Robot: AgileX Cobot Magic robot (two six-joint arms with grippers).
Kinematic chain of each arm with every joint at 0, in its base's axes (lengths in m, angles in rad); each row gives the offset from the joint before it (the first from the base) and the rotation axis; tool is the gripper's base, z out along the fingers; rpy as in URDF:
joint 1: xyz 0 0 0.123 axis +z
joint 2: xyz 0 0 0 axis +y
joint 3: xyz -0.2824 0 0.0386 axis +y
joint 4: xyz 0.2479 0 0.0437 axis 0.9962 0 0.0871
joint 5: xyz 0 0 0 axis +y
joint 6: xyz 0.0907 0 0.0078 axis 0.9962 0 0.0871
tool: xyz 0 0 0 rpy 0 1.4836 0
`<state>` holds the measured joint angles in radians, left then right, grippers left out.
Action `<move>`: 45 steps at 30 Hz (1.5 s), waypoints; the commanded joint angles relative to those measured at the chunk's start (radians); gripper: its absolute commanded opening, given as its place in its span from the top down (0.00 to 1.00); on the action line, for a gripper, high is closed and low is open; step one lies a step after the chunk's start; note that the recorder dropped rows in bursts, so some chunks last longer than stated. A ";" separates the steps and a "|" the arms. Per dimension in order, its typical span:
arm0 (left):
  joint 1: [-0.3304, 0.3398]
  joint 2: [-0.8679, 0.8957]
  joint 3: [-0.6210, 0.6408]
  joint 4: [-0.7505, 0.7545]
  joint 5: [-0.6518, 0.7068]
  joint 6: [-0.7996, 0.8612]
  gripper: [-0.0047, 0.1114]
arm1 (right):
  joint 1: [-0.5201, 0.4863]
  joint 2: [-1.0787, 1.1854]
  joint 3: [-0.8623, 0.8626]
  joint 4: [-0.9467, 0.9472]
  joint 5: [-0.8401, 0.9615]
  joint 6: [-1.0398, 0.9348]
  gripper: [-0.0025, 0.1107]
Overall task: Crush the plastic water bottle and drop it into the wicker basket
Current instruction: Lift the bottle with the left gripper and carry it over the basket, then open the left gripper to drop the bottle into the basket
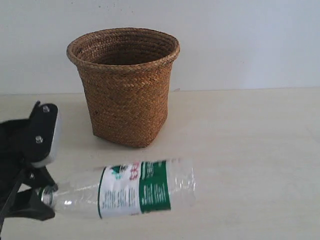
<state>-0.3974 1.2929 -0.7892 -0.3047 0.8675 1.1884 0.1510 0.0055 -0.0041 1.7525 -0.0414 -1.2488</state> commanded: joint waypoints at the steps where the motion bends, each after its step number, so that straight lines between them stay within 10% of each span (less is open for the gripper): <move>1: -0.008 0.025 -0.048 0.149 -0.055 -0.025 0.93 | -0.003 -0.006 0.004 -0.008 0.007 -0.007 0.98; 6: -0.008 -0.070 -0.259 0.454 -0.450 -0.203 0.93 | -0.003 -0.006 0.004 -0.008 0.007 -0.007 0.98; 16: -0.008 0.112 -0.279 0.119 0.354 -0.209 0.93 | -0.003 -0.006 0.004 -0.008 0.007 -0.007 0.98; 24: -0.008 0.100 -0.290 0.236 0.078 -0.320 0.92 | -0.003 -0.006 0.004 -0.008 0.007 -0.007 0.98; 30: 0.019 0.065 -0.509 0.513 -0.380 -0.565 0.48 | -0.003 -0.006 0.004 -0.008 0.007 -0.007 0.98; 34: 0.015 0.134 -0.672 0.526 -0.343 -0.729 0.02 | -0.003 -0.006 0.004 -0.008 0.007 -0.007 0.98; 45: 0.009 0.127 -0.702 0.518 0.254 -0.678 0.03 | -0.003 -0.006 0.004 -0.008 0.011 -0.007 0.98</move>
<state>-0.3852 1.4421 -1.4833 0.2400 1.0013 0.5147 0.1510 0.0055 -0.0041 1.7525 -0.0375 -1.2488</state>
